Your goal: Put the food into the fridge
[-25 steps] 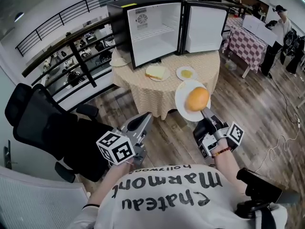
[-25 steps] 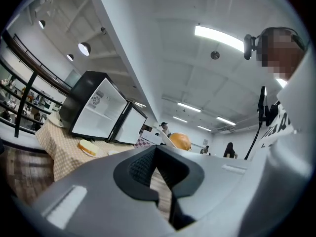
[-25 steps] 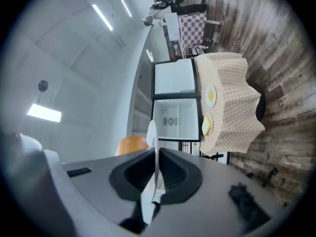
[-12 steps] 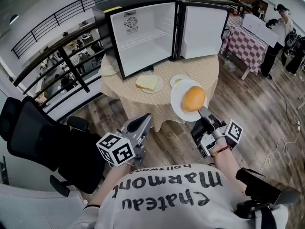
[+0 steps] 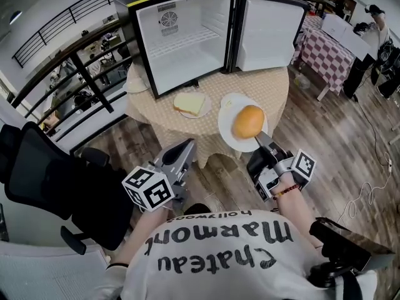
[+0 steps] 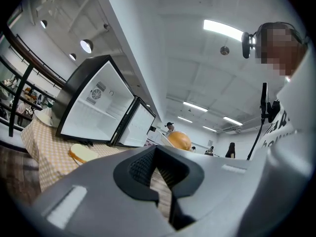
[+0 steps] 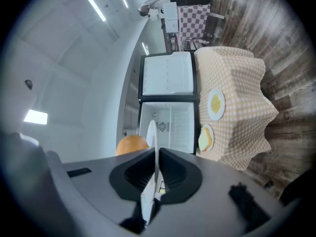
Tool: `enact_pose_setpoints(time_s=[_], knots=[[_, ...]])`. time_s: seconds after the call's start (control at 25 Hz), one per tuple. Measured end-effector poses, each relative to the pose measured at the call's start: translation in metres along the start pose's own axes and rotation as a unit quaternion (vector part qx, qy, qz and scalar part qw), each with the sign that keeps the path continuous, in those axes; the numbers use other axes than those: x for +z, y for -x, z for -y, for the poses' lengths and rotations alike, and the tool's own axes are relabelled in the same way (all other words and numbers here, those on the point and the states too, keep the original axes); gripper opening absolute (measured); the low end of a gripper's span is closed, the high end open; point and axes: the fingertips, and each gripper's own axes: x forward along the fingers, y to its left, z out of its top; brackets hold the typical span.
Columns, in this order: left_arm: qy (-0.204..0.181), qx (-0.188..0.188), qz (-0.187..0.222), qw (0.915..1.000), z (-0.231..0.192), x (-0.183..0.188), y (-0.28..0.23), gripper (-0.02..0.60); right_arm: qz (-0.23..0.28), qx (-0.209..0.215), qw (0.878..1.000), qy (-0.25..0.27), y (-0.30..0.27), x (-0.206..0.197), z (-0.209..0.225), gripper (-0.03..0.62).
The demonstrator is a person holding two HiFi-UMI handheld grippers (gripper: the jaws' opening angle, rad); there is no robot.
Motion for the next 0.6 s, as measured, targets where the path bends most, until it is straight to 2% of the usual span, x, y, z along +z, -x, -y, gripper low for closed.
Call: enact_pose_setpoints(time_s=[0.32,0.6], knots=[[0.003,0.014,-0.026,0.9996,-0.029,-0.005,-0.018,0.005,-0.002,-0.012,1.000,-0.015,-0.035,0.007,0.011,0.029],[0.009,0.005,-0.022,0.9997,-0.068,0.004,-0.057,0.003,0.002,-0.030,1.000,-0.009,-0.073,0.031,0.031,0.029]])
